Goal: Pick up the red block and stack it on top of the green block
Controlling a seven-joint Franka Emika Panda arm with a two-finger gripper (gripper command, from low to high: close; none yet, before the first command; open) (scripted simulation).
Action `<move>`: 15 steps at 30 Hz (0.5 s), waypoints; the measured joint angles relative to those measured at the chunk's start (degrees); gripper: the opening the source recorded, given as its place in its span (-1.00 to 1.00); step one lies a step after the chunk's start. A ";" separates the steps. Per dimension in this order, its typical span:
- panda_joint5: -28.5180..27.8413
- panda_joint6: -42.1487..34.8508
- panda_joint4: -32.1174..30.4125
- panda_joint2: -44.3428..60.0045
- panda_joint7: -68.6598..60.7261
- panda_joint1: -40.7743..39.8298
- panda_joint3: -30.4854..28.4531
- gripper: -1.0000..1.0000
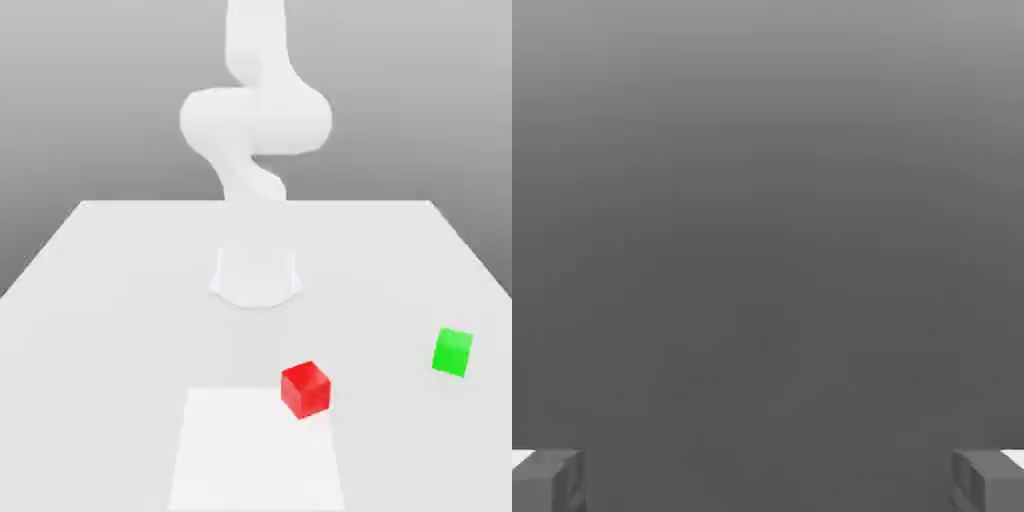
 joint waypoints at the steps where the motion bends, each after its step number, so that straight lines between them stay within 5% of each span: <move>1: 0.04 1.40 -1.75 1.82 -0.81 0.57 -0.02 0.00; 15: 0.65 21.17 -26.40 28.19 -12.65 7.88 0.74 0.00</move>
